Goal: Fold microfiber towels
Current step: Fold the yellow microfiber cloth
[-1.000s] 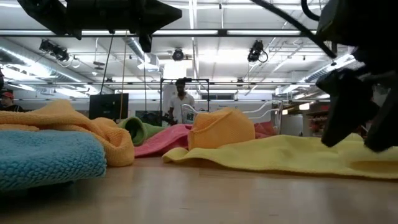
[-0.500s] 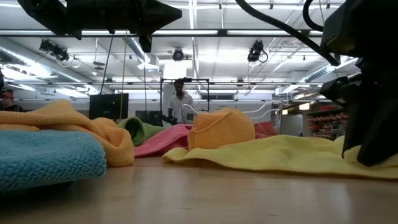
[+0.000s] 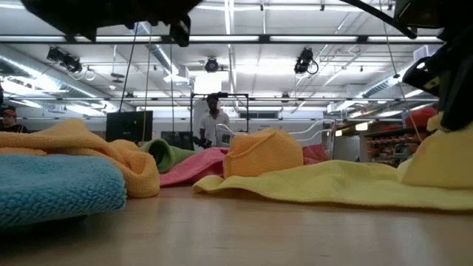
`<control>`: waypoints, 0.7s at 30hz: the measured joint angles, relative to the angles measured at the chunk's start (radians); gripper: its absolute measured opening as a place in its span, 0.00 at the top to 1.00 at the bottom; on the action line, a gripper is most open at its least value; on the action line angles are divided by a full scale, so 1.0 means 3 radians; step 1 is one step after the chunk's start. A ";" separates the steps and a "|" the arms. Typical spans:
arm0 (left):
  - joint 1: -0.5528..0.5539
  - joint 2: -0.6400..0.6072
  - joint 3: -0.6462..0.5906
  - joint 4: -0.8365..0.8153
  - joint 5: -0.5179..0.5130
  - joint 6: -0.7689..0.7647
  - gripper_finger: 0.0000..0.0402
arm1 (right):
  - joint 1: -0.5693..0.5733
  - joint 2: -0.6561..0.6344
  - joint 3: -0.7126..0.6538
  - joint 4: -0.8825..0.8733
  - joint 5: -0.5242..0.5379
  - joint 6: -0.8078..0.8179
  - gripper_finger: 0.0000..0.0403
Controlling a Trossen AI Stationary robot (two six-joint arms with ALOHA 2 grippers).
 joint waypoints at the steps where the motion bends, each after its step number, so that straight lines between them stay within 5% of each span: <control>1: -0.0005 0.0063 0.0089 -0.0070 -0.0069 -0.0001 0.97 | 0.0013 -0.0078 0.0000 -0.0128 -0.0010 0.0103 0.98; 10: -0.0025 0.0980 0.0944 -0.0828 -0.0158 -0.0091 0.89 | 0.0285 -0.0536 0.0000 -0.0639 -0.0090 0.0651 0.98; 17: -0.0001 0.1828 0.1511 -0.0866 -0.0161 -0.0137 0.82 | 0.0403 -0.0505 0.0000 -0.0674 -0.0072 0.0754 0.98; 21: 0.0054 0.2257 0.1881 -0.1325 -0.0202 -0.0177 0.84 | 0.0402 -0.0446 0.0000 -0.0659 -0.0018 0.0758 0.98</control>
